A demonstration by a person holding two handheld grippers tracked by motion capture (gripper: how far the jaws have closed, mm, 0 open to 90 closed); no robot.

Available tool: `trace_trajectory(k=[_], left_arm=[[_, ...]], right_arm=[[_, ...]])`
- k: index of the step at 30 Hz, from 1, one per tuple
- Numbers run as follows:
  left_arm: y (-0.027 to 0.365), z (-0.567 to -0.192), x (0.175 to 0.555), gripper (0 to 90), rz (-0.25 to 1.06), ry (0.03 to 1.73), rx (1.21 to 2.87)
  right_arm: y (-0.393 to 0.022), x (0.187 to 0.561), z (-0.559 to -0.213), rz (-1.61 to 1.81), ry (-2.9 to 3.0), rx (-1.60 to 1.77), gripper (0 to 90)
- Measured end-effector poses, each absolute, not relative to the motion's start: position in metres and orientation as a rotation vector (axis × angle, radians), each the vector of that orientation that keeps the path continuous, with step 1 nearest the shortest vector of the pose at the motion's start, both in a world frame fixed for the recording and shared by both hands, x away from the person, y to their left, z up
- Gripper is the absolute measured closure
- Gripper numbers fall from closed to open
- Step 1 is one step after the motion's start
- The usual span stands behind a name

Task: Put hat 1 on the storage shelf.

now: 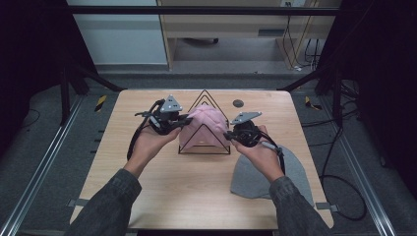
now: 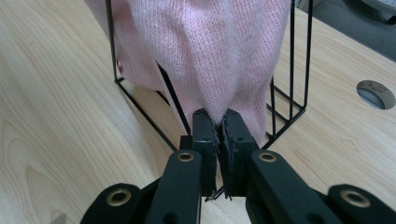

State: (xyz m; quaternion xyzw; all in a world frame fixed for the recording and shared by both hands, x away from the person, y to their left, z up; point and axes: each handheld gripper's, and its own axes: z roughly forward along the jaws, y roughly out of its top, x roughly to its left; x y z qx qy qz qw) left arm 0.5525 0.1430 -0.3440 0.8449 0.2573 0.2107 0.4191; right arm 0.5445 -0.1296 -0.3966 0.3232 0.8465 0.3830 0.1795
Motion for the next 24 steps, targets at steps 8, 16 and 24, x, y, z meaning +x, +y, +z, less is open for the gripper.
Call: trace_trajectory(k=[8, 16, 24], left_arm=[[0.1447, -0.3508, 0.5518, 81.0, 0.517, 0.655, 2.132], [0.1469, -0.3537, 0.5513, 80.1, 0.507, 0.663, 2.124], [0.1498, -0.35, 0.5459, 63.5, 0.532, 0.672, 2.078]], right_arm=[[-0.1285, 0.5449, -0.4006, 1.062, 2.412, 0.916, 85.5], [-0.1283, 0.5446, -0.4009, 1.062, 2.411, 0.915, 84.7], [-0.1295, 0.5396, -0.3961, 1.073, 2.394, 0.923, 66.8]])
